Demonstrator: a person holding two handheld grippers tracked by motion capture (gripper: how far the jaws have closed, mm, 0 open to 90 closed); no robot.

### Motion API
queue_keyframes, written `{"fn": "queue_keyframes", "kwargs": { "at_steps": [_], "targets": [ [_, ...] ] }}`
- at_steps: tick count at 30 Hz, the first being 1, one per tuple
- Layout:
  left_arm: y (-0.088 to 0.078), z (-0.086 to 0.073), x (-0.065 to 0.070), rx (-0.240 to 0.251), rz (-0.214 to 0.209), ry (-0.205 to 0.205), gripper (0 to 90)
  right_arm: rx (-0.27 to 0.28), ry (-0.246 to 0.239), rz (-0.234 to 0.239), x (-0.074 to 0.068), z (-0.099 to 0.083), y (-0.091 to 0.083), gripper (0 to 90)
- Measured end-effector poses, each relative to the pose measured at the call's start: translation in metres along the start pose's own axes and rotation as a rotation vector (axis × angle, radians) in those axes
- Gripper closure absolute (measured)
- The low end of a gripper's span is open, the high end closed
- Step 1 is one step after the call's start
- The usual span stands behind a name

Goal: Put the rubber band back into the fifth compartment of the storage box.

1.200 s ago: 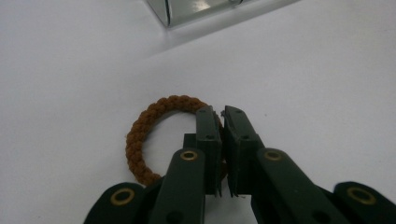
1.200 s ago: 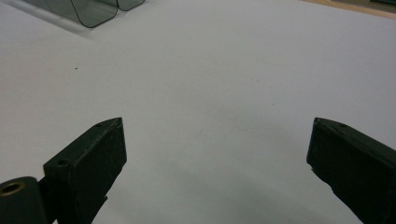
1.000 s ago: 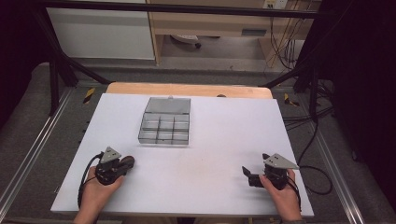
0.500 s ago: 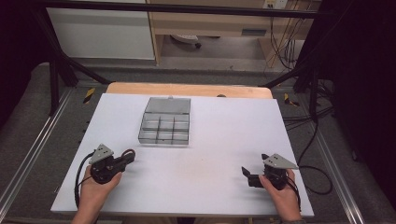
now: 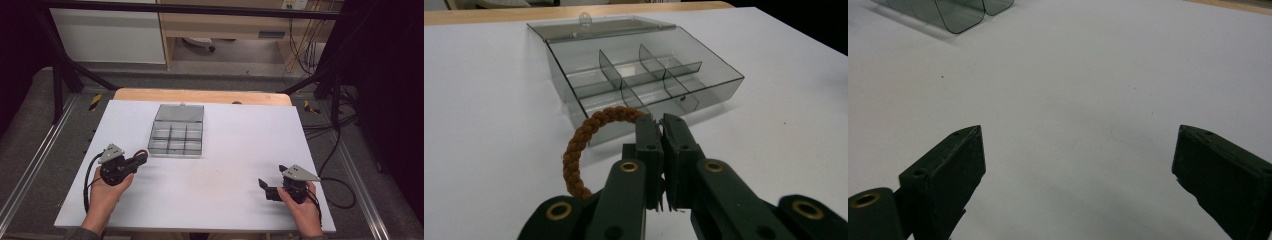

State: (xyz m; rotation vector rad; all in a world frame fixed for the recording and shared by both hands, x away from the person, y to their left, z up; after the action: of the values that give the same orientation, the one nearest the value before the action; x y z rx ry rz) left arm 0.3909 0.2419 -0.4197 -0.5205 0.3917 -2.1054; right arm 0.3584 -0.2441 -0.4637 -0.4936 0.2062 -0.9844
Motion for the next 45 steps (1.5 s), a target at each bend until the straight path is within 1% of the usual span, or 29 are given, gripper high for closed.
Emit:
{"fn": "queue_keyframes", "kwargs": {
  "at_steps": [1, 2, 3, 4, 5, 6, 7, 8, 9, 10, 12, 13, 14, 15, 16, 17, 18, 22, 30, 36, 38, 45],
  "targets": [
    [0.000, 0.000, 0.000, 0.000, 0.000, 0.000, 86.3, -0.001, 0.000, 0.002, 0.000, 0.000, 0.000, 7.4],
    [0.002, 0.007, 0.001, 0.009, -0.001, 0.002, 86.3, 0.000, -0.001, 0.001, 0.000, 0.000, 0.000, 7.4],
    [0.002, 0.007, 0.001, 0.009, -0.001, 0.002, 86.3, 0.001, -0.001, 0.002, -0.001, 0.000, 0.000, 7.4],
    [0.004, 0.014, 0.002, 0.020, -0.001, 0.002, 86.3, 0.001, 0.001, 0.003, -0.001, 0.001, 0.000, 7.4],
    [0.005, 0.018, 0.003, 0.021, -0.001, 0.003, 86.3, 0.002, -0.001, 0.004, -0.002, 0.001, -0.001, 7.3],
    [0.005, 0.018, 0.003, 0.021, -0.001, 0.003, 86.3, 0.002, -0.001, 0.004, -0.002, 0.001, -0.001, 7.3],
    [0.008, 0.025, 0.004, 0.028, -0.014, -0.013, 86.3, 0.005, -0.006, 0.005, -0.005, 0.003, -0.001, 6.6],
    [0.008, 0.028, 0.004, 0.032, -0.017, -0.019, 86.3, 0.009, -0.008, 0.004, -0.006, 0.003, -0.001, 6.3],
    [0.010, 0.032, 0.005, 0.033, -0.021, -0.023, 86.3, 0.007, -0.010, 0.005, -0.008, 0.004, -0.002, 6.2],
    [0.010, 0.032, 0.005, 0.033, -0.021, -0.023, 86.3, 0.007, -0.010, 0.005, -0.008, 0.004, -0.002, 6.2],
    [0.013, 0.038, 0.006, 0.033, -0.019, -0.022, 86.3, 0.009, -0.017, 0.006, -0.011, 0.005, -0.001, 5.6],
    [0.014, 0.042, 0.006, 0.034, -0.024, -0.029, 86.3, 0.009, -0.017, 0.006, -0.011, 0.005, -0.001, 5.6],
    [0.017, 0.049, 0.007, 0.038, -0.024, -0.030, 86.3, 0.008, -0.026, 0.007, -0.012, 0.005, -0.001, 5.4],
    [0.017, 0.049, 0.007, 0.038, -0.024, -0.030, 86.3, 0.007, -0.026, 0.008, -0.012, 0.005, 0.000, 5.4],
    [0.021, 0.056, 0.009, 0.039, -0.025, -0.023, 86.3, 0.008, -0.027, 0.009, -0.013, 0.005, 0.000, 5.4],
    [0.023, 0.060, 0.009, 0.041, -0.023, -0.017, 86.2, 0.008, -0.027, 0.010, -0.013, 0.005, 0.000, 5.4],
    [0.023, 0.060, 0.009, 0.041, -0.023, -0.017, 86.3, 0.008, -0.026, 0.011, -0.013, 0.005, 0.001, 5.3],
    [0.032, 0.073, 0.011, 0.050, -0.017, -0.006, 86.3, 0.010, -0.024, 0.013, -0.012, 0.005, 0.000, 5.3],
    [0.039, 0.084, 0.010, 0.063, -0.011, -0.017, 86.3, 0.018, -0.016, 0.016, -0.012, 0.006, 0.000, 5.3],
    [0.047, 0.086, 0.007, 0.063, -0.005, -0.027, 86.3, 0.017, -0.016, 0.015, -0.011, 0.006, 0.000, 5.2],
    [0.050, 0.086, 0.008, 0.063, -0.011, -0.029, 86.2, 0.017, -0.016, 0.015, -0.011, 0.006, 0.000, 5.2],
    [0.058, 0.086, 0.015, 0.054, -0.013, -0.020, 86.3, 0.016, -0.015, 0.016, -0.011, 0.006, 0.000, 5.2]
  ]
}}
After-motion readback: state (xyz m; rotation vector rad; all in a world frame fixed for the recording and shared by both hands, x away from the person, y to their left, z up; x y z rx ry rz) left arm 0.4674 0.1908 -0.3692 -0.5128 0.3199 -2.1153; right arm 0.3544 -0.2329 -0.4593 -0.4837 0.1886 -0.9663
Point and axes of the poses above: each handheld gripper's, and its own axes: y roughly forward along the jaws, z roughly out of its top, x roughly to its right, the point moved 3 cm from there along y, roughly forward along the jaws, and after that the axes turned 4 degrees about -y, right-handed, at the moved point
